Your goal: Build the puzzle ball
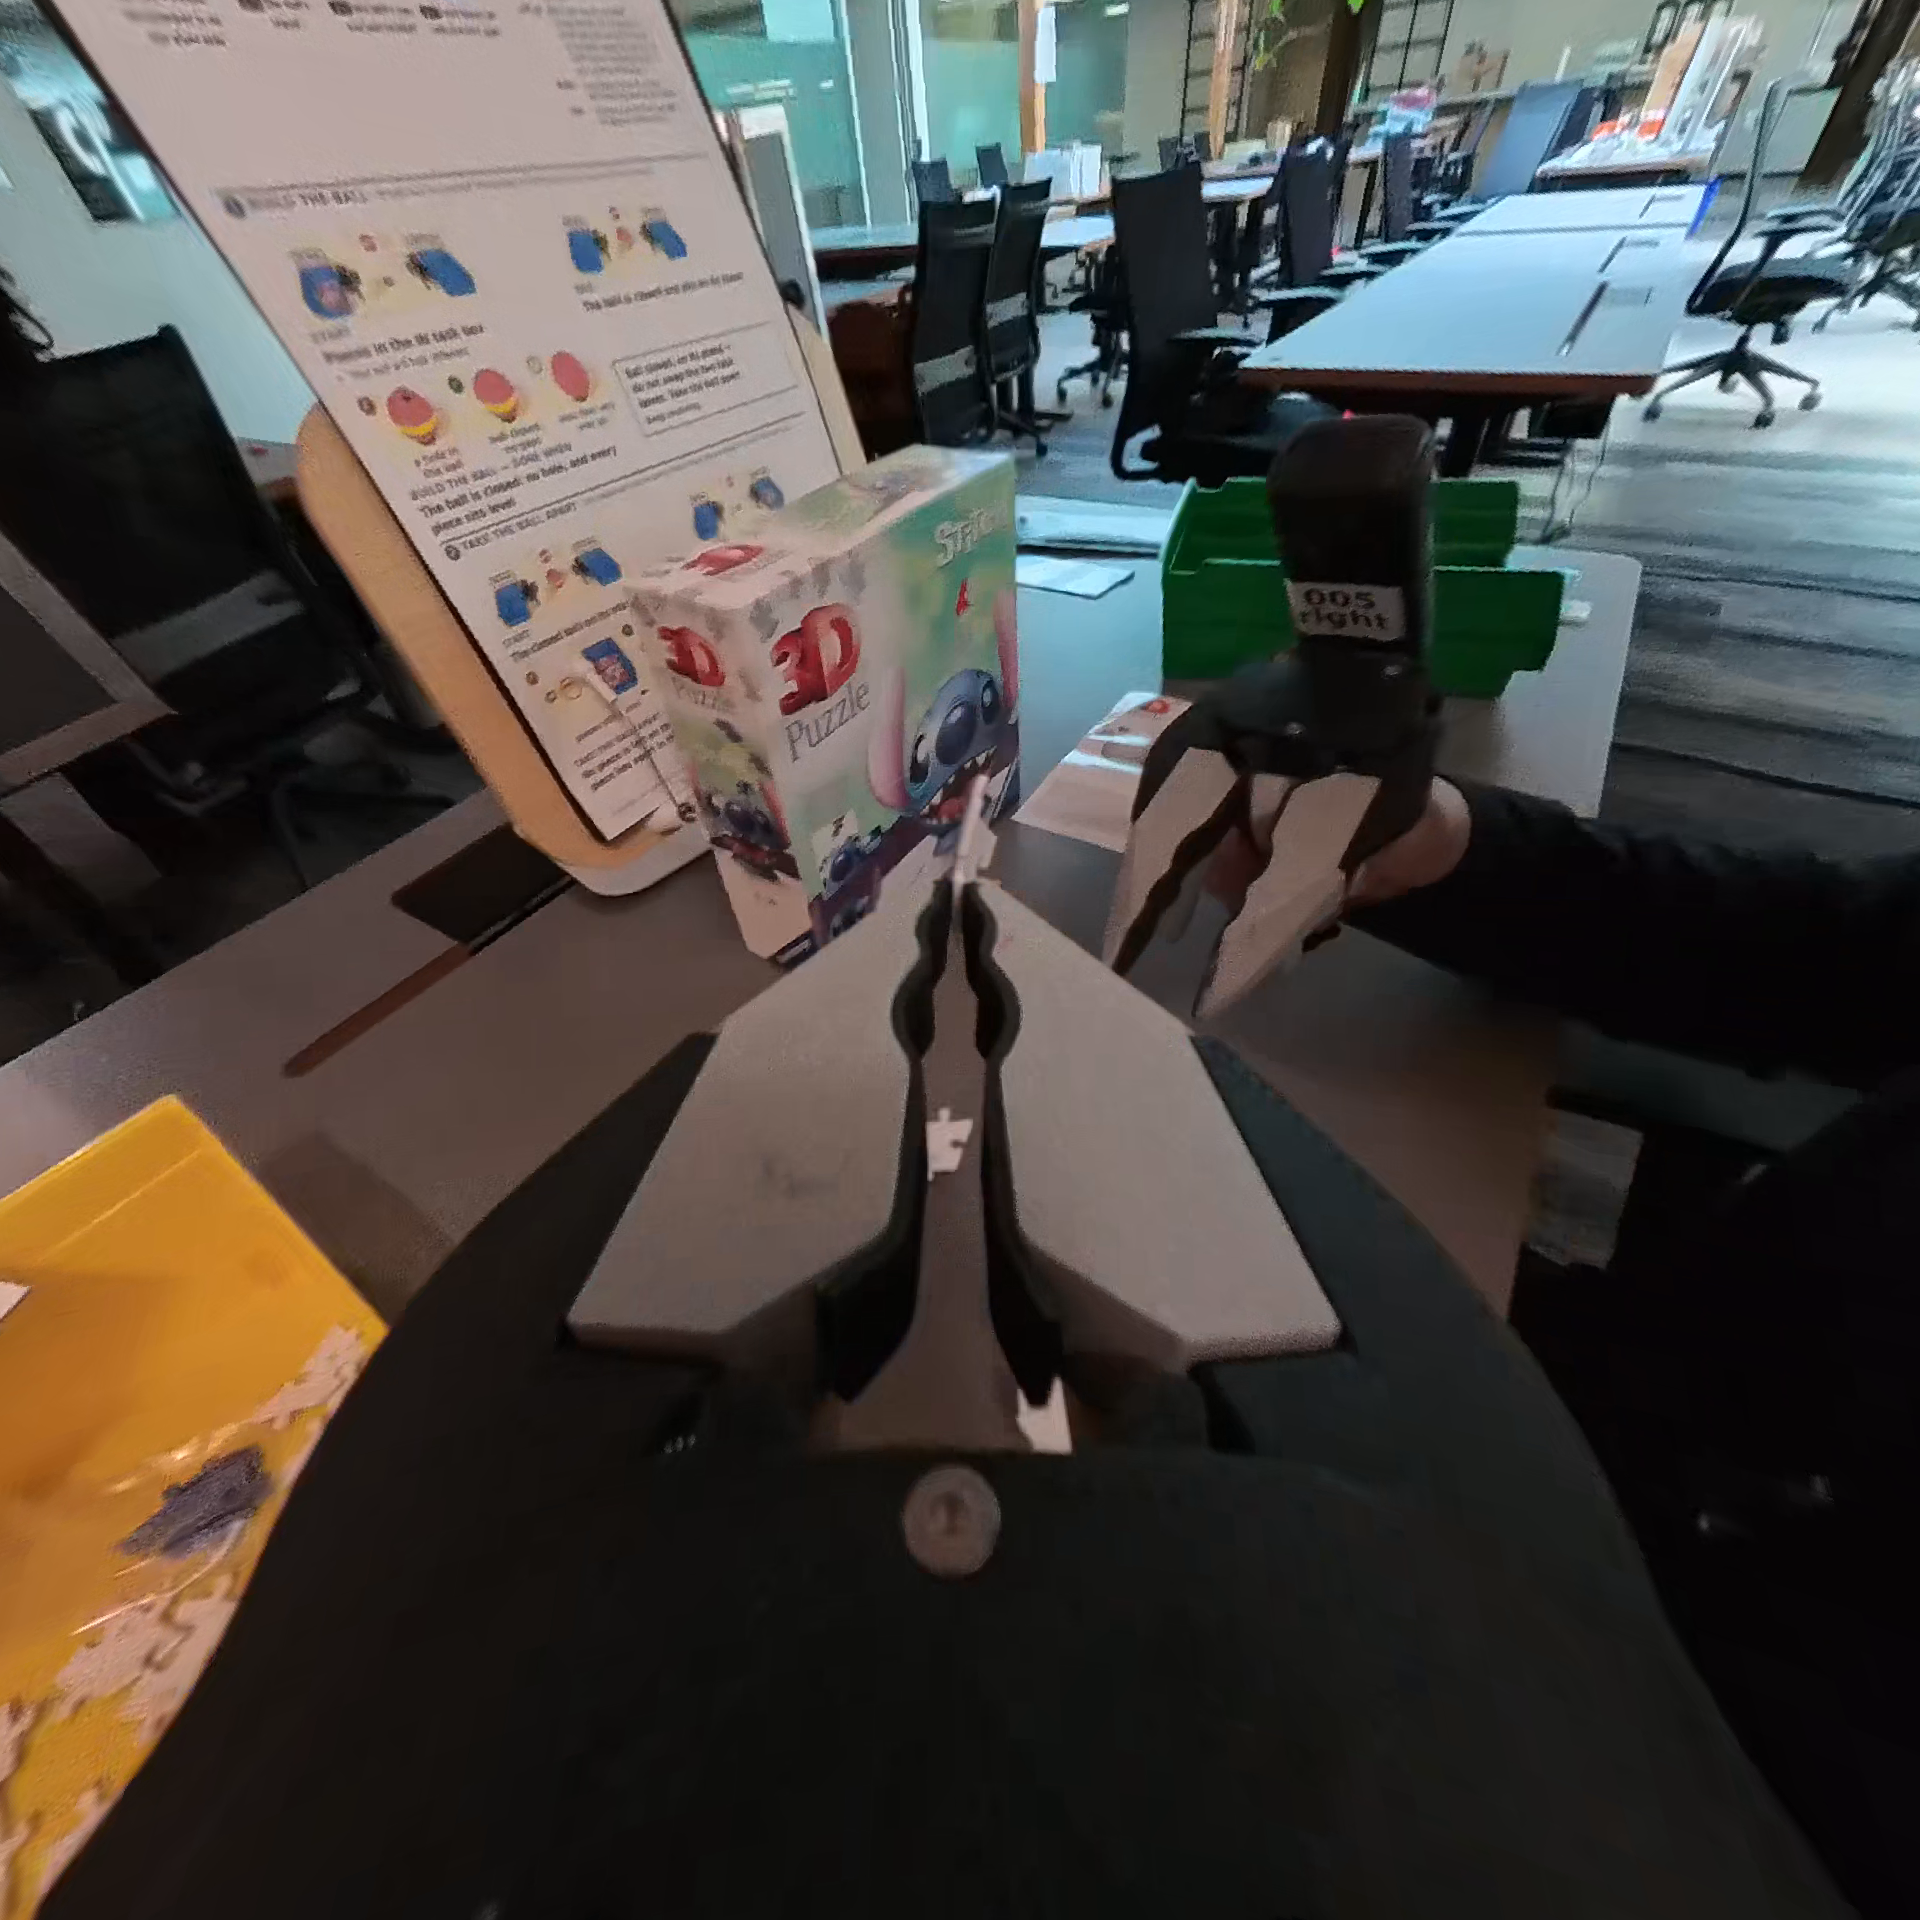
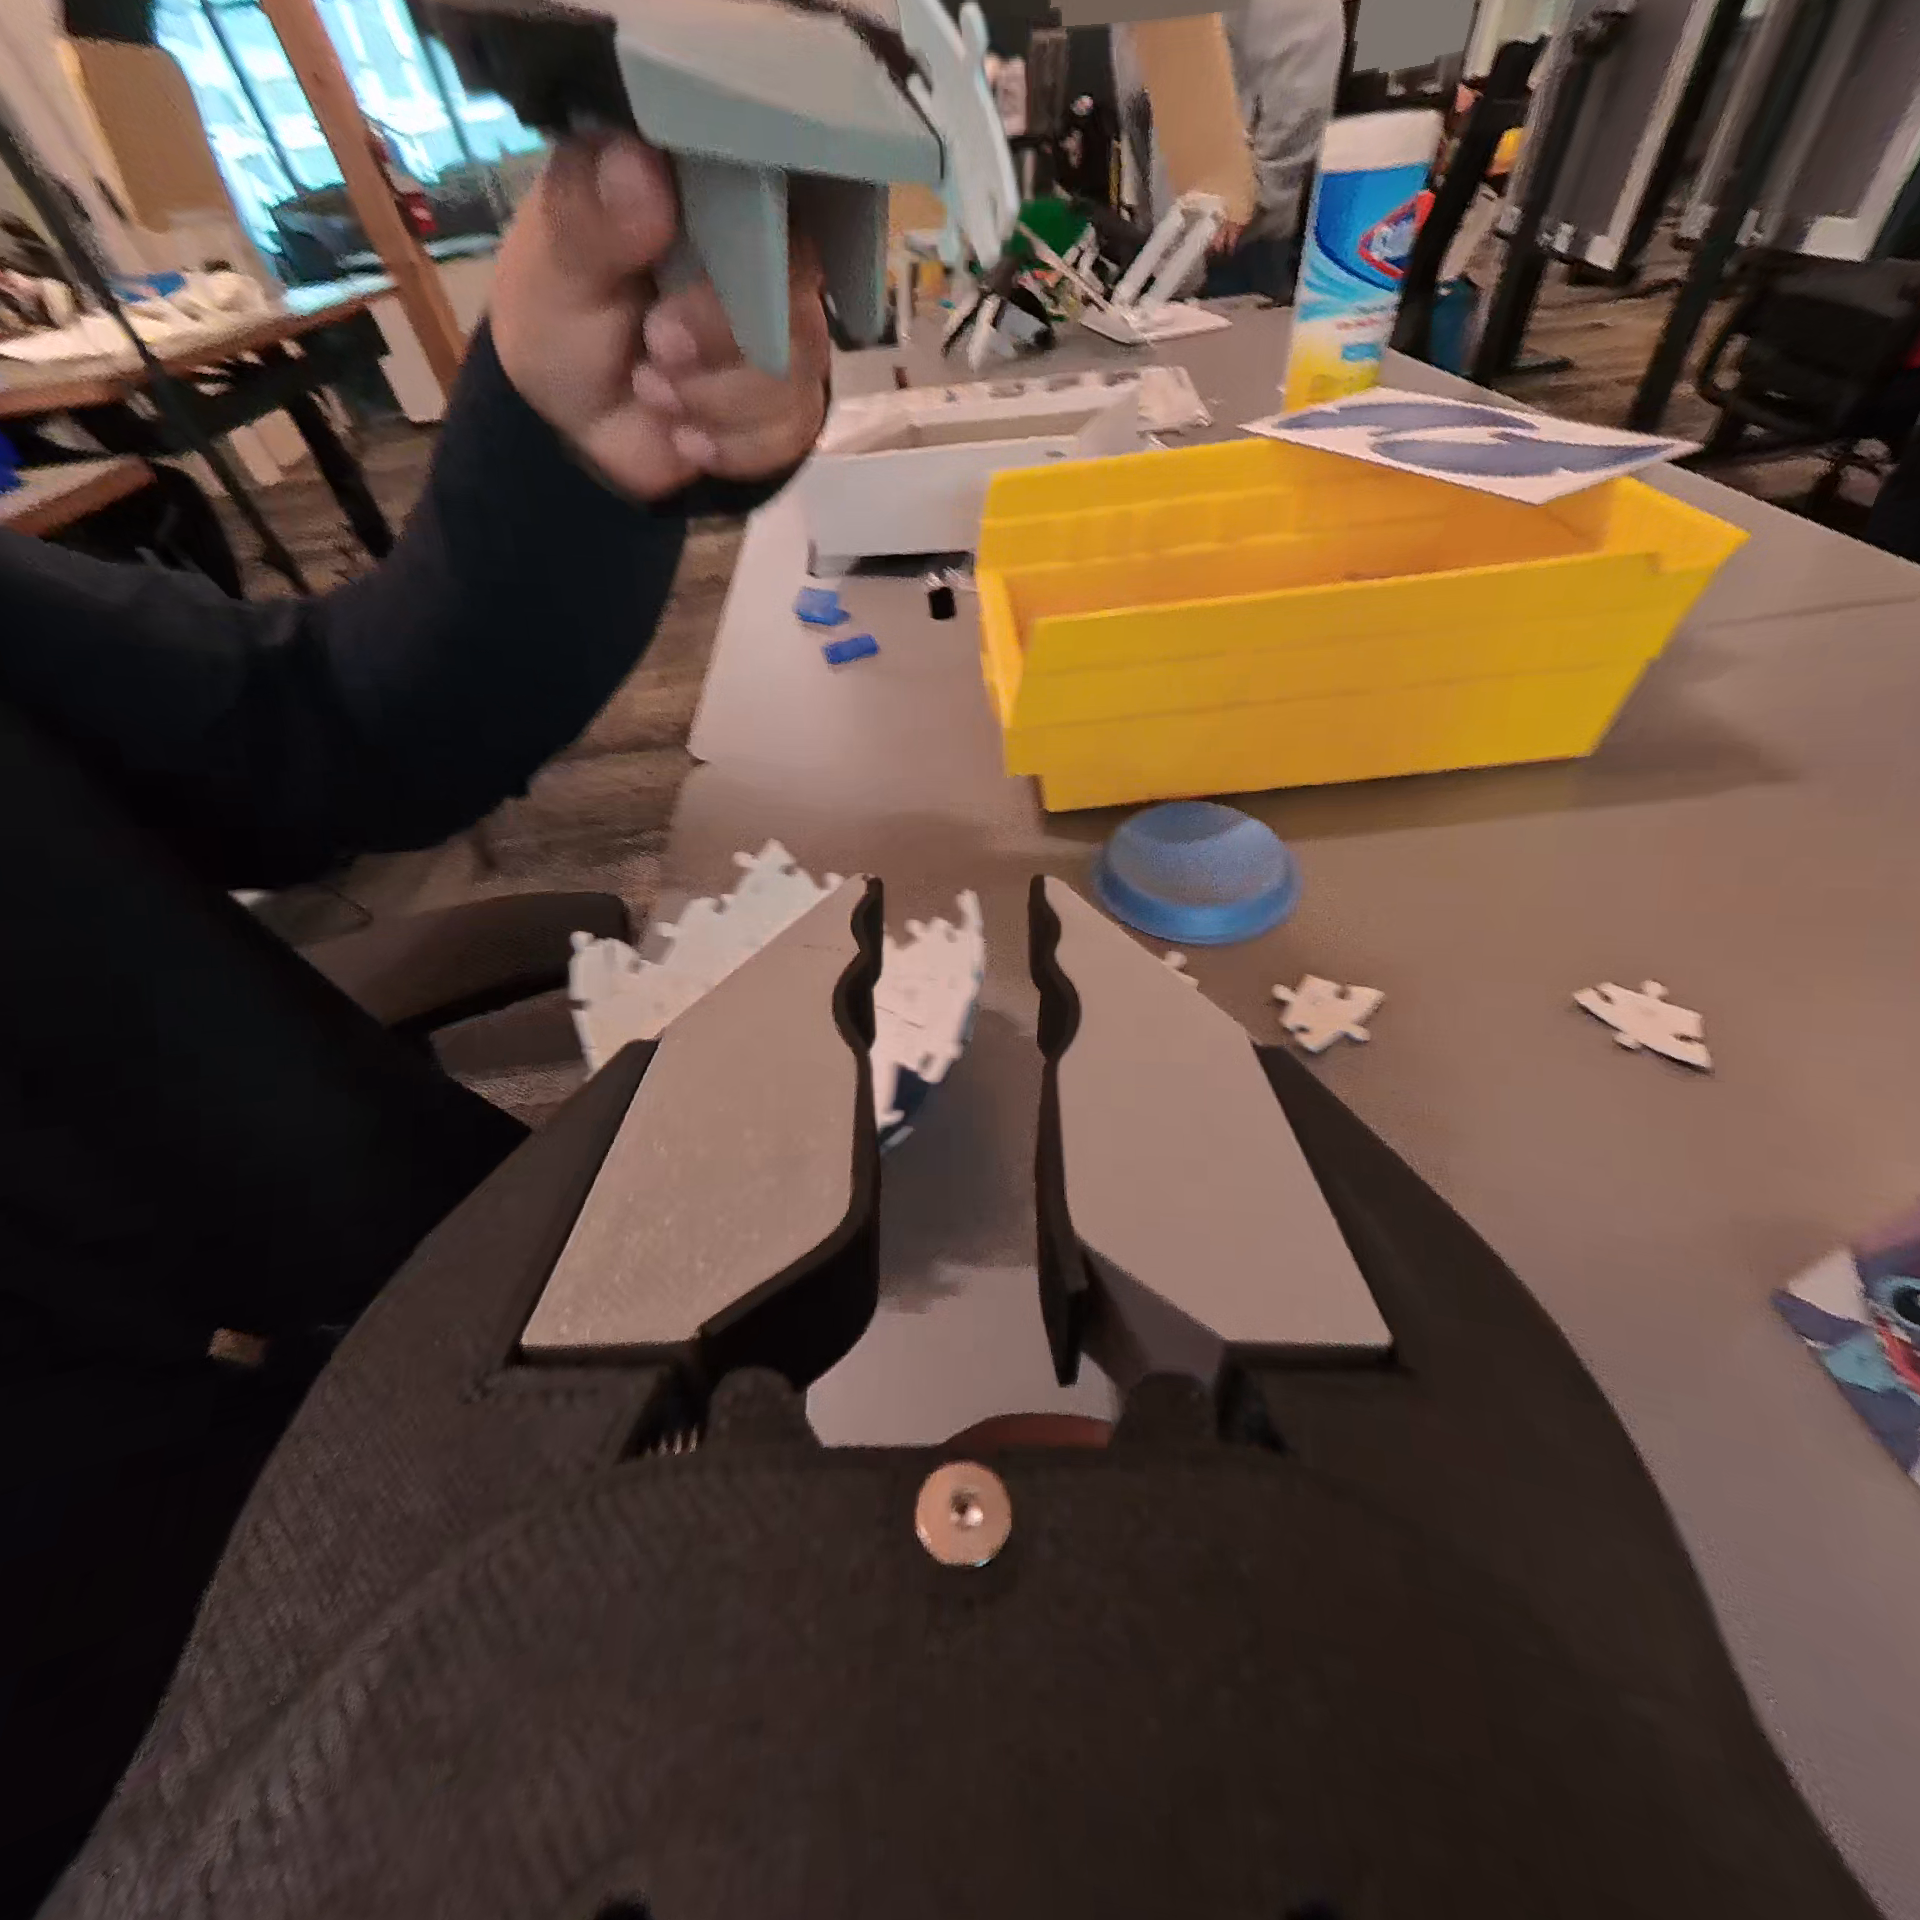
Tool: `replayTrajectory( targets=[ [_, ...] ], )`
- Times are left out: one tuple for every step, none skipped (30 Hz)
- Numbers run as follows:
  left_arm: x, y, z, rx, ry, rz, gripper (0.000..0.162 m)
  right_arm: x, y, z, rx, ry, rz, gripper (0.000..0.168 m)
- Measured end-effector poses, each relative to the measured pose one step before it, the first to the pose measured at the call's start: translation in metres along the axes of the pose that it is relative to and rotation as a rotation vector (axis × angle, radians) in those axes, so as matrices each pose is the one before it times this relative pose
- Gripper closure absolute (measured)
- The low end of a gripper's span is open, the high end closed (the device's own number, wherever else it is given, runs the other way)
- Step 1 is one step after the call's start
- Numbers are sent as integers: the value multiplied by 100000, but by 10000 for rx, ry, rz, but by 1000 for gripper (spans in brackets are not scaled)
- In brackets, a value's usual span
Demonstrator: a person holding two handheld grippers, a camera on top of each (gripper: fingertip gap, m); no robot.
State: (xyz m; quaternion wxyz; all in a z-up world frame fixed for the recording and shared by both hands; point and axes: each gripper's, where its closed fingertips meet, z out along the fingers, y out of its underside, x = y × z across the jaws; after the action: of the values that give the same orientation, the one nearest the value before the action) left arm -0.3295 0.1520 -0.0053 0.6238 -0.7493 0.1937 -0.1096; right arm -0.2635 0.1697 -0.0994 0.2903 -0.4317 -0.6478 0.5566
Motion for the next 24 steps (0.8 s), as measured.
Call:
replayTrajectory(
  targets=[
    [1192, -233, 384, 289, -73, -139, 162, -889, -348, -190, 206, -258, 117, 143],
    [1205, 78, 384, 150, 53, -129, 162, -763, -360, -239, 274, -200, 138, 144],
    [959, 147, 289, 153, 3, -141, 162, -643, -325, -259, 288, -139, 148, 144],
    [879, -19, 154, 346, 35, -222, 162, -541, -278, -248, 255, -102, 147, 145],
    [1108, -75, 89, 419, 260, -302, 162, -477, -287, -222, 222, -75, 139, 145],
    [1055, 2, 64, 337, 299, -335, 162, -471, -296, -186, 196, -65, 116, 146],
    [745, 123, 33, 219, 160, -331, 162, -489, -302, -161, 164, -71, 85, 147],
    [358, 89, -11, 207, -40, -275, 162, -393, -322, -134, 155, -10, 69, 146],
    [419, 77, -39, 197, 31, -203, 162, -321, -393, -129, 186, 38, 37, 145],
    [537, 230, 0, 55, 167, -229, 162, -416, -458, -101, 211, -30, 3, 143],
    [339, 256, 9, 25, 40, -223, 162, -504, -515, -87, 236, -109, 8, 142],
    [215, 274, 16, 37, -38, -136, 162, -453, -565, -22, 261, -102, 14, 143],
    [297, 375, 69, -41, 19, -97, 162, -339, -497, 60, 227, -68, -2, 144],
    [325, 394, 80, -59, 49, -81, 162, -228, -326, 133, 129, -30, -33, 147],
    [321, 387, 103, -58, 60, -39, 162, -95, -151, 182, 34, 11, -69, 152],
    [271, 424, 97, -102, 44, -28, 162, -18, -55, 208, -8, 32, -71, 155],
    [156, 333, 64, -49, -5, 2, 162, -19, 24, 196, -53, -10, -40, 157],
    [51, 284, 22, -54, -29, 21, 162, -80, 123, 150, -134, -67, -40, 167],
    [-7, 242, -41, -67, -22, -2, 162, 16, 138, 90, -185, -15, -77, 168],
    [-75, 98, -104, 9, -21, -11, 162, 3, 153, 97, -230, -16, -101, 168],
    [-50, 155, -84, -44, 33, -50, 162, 10, 141, 99, -275, -8, -109, 168],
    [-89, 211, -65, -97, 53, -67, 162, 49, 222, 123, -388, 18, -134, 168],
    [-194, 268, -107, -187, 13, -31, 162, 122, 351, 162, -526, 60, -158, 168],
    [-317, 268, -141, -225, -43, 36, 162, 206, 379, 153, -585, 119, -188, 168]
  ],
)
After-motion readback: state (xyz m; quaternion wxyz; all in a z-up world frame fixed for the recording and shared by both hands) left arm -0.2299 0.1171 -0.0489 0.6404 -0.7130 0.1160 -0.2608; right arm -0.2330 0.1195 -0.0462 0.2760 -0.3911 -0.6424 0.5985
